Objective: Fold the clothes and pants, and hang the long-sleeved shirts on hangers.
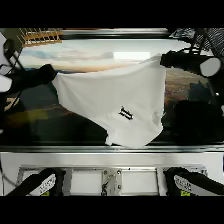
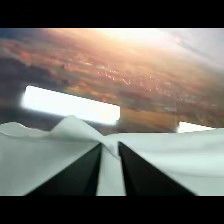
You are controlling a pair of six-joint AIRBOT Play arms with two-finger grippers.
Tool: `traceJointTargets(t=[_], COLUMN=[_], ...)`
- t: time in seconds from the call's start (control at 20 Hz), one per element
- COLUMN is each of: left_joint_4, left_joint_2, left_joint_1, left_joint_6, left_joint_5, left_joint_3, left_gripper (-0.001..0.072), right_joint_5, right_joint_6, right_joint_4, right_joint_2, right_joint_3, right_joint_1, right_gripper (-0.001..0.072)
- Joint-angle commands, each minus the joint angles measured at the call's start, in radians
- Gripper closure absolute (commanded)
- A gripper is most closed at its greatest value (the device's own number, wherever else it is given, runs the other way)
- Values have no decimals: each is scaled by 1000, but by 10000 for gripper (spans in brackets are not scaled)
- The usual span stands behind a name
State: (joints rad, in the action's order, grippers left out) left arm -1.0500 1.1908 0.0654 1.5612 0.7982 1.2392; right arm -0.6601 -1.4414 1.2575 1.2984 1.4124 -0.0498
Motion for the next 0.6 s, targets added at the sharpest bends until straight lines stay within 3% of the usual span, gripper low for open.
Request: traceJointTargets(t=[0.0,0.1,0.15,0.2,0.4,0.55], left_joint_4=[4,2,-6,-7,-5,1], left_joint_2=[309,399,421,432,433,433], left_joint_1=[-8,44,71,103,209,261], left_joint_6=[-1,26,25,25,24,25], left_joint_5=[-31,77,132,184,271,262], left_joint_3=[248,350,367,360,182,16], left_gripper=[66,80,100,100,101,100], right_joint_5=[156,93,22,-65,-400,-504], right_joint_6=[2,2,13,42,82,-35], right_joint_4=[3,6,7,7,8,-1], right_joint_2=[92,54,25,-2,-157,-317], right_joint_3=[1,1,1,-3,-185,-457], right_joint_1=[19,55,76,96,142,141], right_gripper=[154,167,256,287,286,286])
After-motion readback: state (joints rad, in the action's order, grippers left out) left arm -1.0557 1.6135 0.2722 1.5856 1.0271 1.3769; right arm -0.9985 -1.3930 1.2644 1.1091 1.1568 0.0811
